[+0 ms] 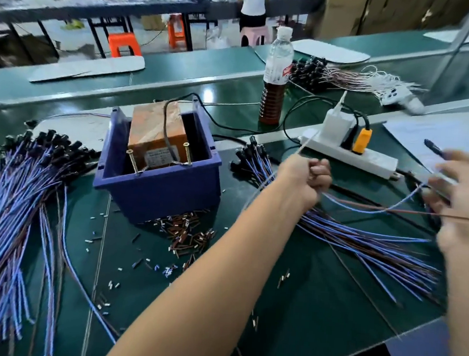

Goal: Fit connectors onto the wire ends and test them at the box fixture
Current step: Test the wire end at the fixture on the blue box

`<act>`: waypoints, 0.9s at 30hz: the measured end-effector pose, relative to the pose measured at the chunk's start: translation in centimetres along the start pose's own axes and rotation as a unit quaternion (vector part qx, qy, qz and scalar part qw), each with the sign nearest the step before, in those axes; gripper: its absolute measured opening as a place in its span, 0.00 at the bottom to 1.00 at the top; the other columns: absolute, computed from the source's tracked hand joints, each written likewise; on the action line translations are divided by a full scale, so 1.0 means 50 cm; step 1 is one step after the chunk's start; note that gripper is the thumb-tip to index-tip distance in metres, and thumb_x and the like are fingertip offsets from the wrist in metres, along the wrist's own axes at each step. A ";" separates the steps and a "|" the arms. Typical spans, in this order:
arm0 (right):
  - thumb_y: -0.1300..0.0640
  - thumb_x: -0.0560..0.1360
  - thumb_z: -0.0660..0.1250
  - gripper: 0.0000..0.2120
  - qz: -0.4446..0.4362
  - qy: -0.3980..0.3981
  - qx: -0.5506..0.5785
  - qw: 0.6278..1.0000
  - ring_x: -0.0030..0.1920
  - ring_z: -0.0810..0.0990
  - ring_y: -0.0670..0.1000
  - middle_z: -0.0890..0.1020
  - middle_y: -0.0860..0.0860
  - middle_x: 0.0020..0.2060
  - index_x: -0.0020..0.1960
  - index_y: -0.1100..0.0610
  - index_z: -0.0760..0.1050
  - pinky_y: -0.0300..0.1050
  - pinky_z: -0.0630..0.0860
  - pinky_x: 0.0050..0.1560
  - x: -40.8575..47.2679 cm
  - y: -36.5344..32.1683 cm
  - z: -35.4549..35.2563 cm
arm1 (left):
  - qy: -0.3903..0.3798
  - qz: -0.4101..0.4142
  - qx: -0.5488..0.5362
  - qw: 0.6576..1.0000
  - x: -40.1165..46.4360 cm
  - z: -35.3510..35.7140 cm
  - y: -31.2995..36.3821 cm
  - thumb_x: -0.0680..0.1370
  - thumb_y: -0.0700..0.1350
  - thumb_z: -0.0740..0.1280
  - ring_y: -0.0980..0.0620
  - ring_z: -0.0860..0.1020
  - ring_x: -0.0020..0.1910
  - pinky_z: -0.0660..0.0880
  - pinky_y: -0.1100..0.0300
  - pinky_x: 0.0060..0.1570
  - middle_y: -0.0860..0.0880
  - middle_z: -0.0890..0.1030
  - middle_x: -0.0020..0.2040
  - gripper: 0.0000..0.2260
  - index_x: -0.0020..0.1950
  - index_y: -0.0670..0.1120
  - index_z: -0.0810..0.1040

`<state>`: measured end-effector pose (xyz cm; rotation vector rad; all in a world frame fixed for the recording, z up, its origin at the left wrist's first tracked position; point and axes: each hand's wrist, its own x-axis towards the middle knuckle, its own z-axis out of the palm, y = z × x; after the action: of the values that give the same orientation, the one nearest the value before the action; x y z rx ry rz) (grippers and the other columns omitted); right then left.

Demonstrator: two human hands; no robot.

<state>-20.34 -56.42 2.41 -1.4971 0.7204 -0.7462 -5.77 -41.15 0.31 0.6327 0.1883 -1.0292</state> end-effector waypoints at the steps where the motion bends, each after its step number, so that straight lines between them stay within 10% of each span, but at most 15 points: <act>1: 0.58 0.85 0.61 0.09 -0.013 -0.011 0.006 1.000 0.42 0.83 0.38 0.80 0.48 0.53 0.63 0.51 0.75 0.35 0.81 0.47 0.007 -0.006 -0.016 | 0.015 0.027 -0.016 0.999 -0.004 -0.012 0.016 0.84 0.34 0.45 0.59 0.61 0.14 0.56 0.65 0.13 0.49 0.66 0.26 0.18 0.38 0.44 0.64; 8: 0.43 0.82 0.63 0.20 -0.137 -0.221 -0.052 0.964 0.51 0.87 0.52 0.88 0.54 0.52 0.59 0.58 0.82 0.41 0.83 0.51 -0.048 -0.057 0.064 | 0.095 0.153 0.000 0.984 -0.021 -0.070 0.071 0.84 0.35 0.51 0.59 0.61 0.16 0.53 0.69 0.15 0.48 0.67 0.34 0.14 0.40 0.45 0.65; 15: 0.55 0.89 0.49 0.20 -0.092 -0.200 -0.006 0.975 0.40 0.85 0.45 0.86 0.49 0.46 0.72 0.54 0.76 0.39 0.82 0.36 0.020 -0.122 0.008 | 0.148 0.245 0.026 0.958 -0.035 -0.101 0.097 0.86 0.38 0.52 0.58 0.63 0.18 0.55 0.68 0.17 0.47 0.70 0.33 0.11 0.46 0.44 0.69; 18: 0.49 0.84 0.65 0.11 -0.167 -0.268 -0.217 0.924 0.42 0.85 0.49 0.88 0.49 0.44 0.52 0.49 0.85 0.49 0.81 0.43 -0.036 -0.098 0.115 | 0.159 0.259 -0.010 0.953 -0.023 -0.089 0.089 0.84 0.37 0.52 0.57 0.63 0.17 0.55 0.68 0.16 0.48 0.69 0.30 0.10 0.45 0.45 0.67; 21: 0.47 0.78 0.73 0.12 -0.200 -0.339 -0.410 0.823 0.51 0.84 0.49 0.87 0.47 0.50 0.59 0.50 0.84 0.50 0.80 0.58 -0.093 -0.042 0.223 | 0.160 0.248 -0.034 0.955 -0.011 -0.073 0.086 0.83 0.38 0.54 0.55 0.61 0.16 0.55 0.69 0.19 0.50 0.67 0.25 0.11 0.41 0.46 0.65; 27: 0.55 0.76 0.76 0.14 -0.191 -0.358 -0.370 0.836 0.32 0.83 0.44 0.85 0.45 0.33 0.58 0.46 0.78 0.34 0.72 0.38 -0.088 0.005 0.237 | 0.153 0.288 -0.056 0.944 -0.022 -0.085 0.106 0.85 0.36 0.52 0.56 0.68 0.20 0.61 0.68 0.18 0.46 0.69 0.34 0.12 0.43 0.43 0.68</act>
<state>-13.46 -45.86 1.53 -2.4813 0.0993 -0.1042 -1.25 -36.01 -0.50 0.6867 0.3093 -0.3503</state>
